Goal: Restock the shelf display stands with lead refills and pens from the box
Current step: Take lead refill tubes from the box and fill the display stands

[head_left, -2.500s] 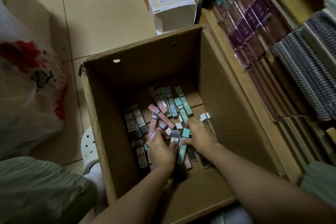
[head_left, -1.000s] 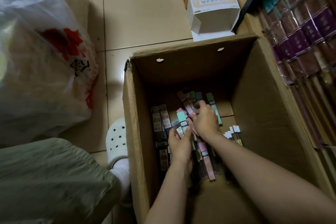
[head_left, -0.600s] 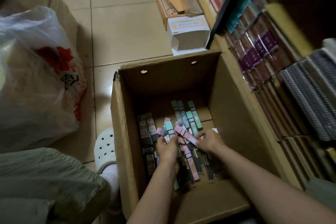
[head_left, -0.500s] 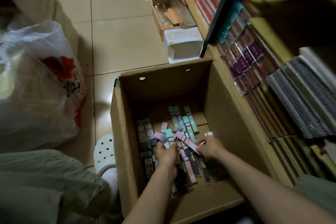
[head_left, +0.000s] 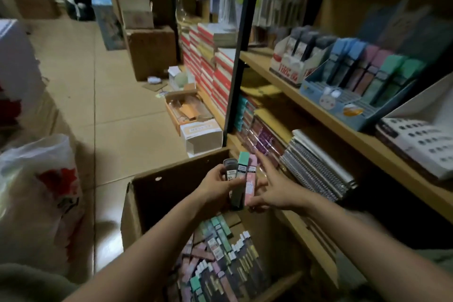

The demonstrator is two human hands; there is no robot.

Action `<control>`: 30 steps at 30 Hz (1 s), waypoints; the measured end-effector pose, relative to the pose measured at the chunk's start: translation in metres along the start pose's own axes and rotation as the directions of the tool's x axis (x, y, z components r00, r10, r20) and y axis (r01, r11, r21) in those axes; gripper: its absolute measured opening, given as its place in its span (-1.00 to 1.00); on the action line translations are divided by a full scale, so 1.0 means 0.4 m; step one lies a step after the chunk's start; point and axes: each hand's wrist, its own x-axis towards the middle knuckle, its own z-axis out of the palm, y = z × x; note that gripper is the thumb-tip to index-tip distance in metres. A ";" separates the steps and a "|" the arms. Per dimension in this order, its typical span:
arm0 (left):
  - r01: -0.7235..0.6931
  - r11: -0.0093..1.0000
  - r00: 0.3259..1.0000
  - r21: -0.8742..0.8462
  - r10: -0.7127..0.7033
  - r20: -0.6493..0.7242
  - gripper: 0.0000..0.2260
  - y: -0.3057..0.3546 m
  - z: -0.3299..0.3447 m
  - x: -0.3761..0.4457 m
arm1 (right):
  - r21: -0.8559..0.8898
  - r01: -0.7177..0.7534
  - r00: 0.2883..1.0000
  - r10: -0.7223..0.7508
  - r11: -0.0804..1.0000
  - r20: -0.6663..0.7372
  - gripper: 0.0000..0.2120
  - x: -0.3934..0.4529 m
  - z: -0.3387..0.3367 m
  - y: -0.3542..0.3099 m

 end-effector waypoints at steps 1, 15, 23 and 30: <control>-0.016 0.999 0.999 0.034 0.014 0.053 -0.62 0.036 0.012 0.000 | -0.010 0.033 0.999 -0.033 0.999 -0.022 0.18 -0.021 -0.022 -0.028; -0.116 0.991 0.927 0.066 0.084 0.364 -0.56 0.285 0.167 0.024 | -0.261 0.189 0.727 -0.313 0.947 -0.611 -0.47 -0.156 -0.190 -0.144; -0.168 0.985 0.874 0.035 0.132 0.468 -0.64 0.363 0.256 0.077 | -0.410 0.114 0.415 -0.419 0.905 -0.808 -0.51 -0.278 -0.405 -0.219; -0.158 0.987 0.871 -0.022 0.150 0.468 -0.69 0.378 0.315 0.129 | -0.678 -0.145 0.334 -0.610 0.721 -0.719 -0.64 -0.253 -0.518 -0.339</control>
